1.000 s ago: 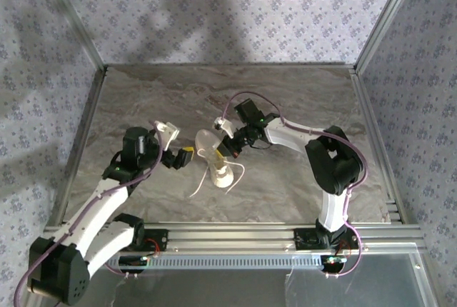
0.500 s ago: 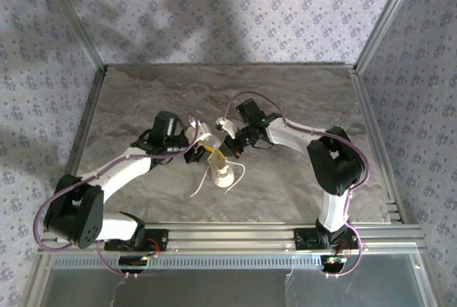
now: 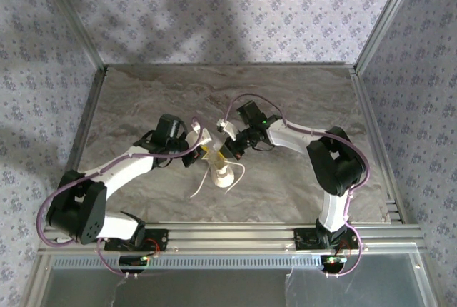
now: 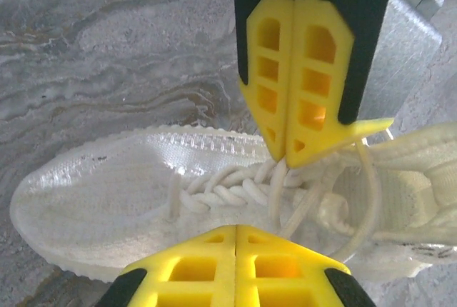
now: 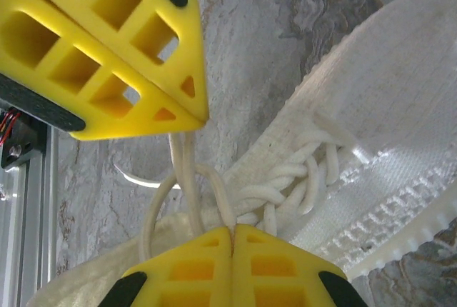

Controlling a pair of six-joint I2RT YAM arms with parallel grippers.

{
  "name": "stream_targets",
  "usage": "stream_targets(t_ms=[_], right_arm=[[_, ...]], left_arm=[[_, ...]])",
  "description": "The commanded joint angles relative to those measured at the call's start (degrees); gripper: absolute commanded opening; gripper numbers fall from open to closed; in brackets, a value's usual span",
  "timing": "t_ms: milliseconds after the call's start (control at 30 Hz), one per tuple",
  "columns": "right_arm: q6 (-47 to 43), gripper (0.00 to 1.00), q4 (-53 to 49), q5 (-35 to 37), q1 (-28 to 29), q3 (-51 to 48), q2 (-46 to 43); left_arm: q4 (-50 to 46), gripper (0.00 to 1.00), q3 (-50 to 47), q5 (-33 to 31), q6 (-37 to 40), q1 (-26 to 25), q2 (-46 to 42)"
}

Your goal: Tie the shoes

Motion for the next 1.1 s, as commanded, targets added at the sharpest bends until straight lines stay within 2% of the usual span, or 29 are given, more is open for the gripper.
stream_targets(t_ms=[0,33,67,167,500,533,800,833,1000,1067], right_arm=[[0.85,0.00,0.06,-1.41,-0.44,-1.25,-1.74],[0.85,0.00,-0.08,-1.42,-0.40,-1.25,-1.74],[0.79,0.00,-0.08,-1.45,-0.41,-1.24,-1.74],[0.68,0.00,-0.29,-1.42,-0.39,-1.22,-1.82],[0.59,0.00,-0.84,-1.42,-0.41,-0.87,-1.49],[0.50,0.00,-0.90,-1.45,-0.39,-0.78,-1.47],[0.68,0.00,-1.09,-1.52,-0.55,-0.24,-1.04],[0.68,0.00,-1.21,-1.58,-0.49,-0.16,-1.04],[0.49,0.00,-1.47,-1.85,-0.75,0.11,-0.77],[0.42,0.00,-1.36,-2.01,-0.83,0.11,-0.60]], left_arm=[[-0.50,0.29,-0.41,1.57,1.44,-0.29,-2.90],[1.68,0.45,-1.72,2.36,1.46,-0.29,-3.68],[3.87,0.52,-2.89,3.23,1.59,-0.29,-4.35],[5.34,0.61,-2.87,5.74,2.73,-0.35,-4.47],[0.13,0.66,2.92,9.47,9.44,-1.46,1.31],[-0.57,0.69,3.55,9.56,10.06,-1.75,2.18],[-1.86,0.71,5.25,11.22,11.42,-2.15,6.17],[-2.23,0.75,5.26,11.51,11.70,-2.22,6.29],[-3.58,0.77,5.86,12.43,12.15,-2.26,6.60],[-4.91,0.82,6.59,12.65,12.52,-2.35,7.08]])
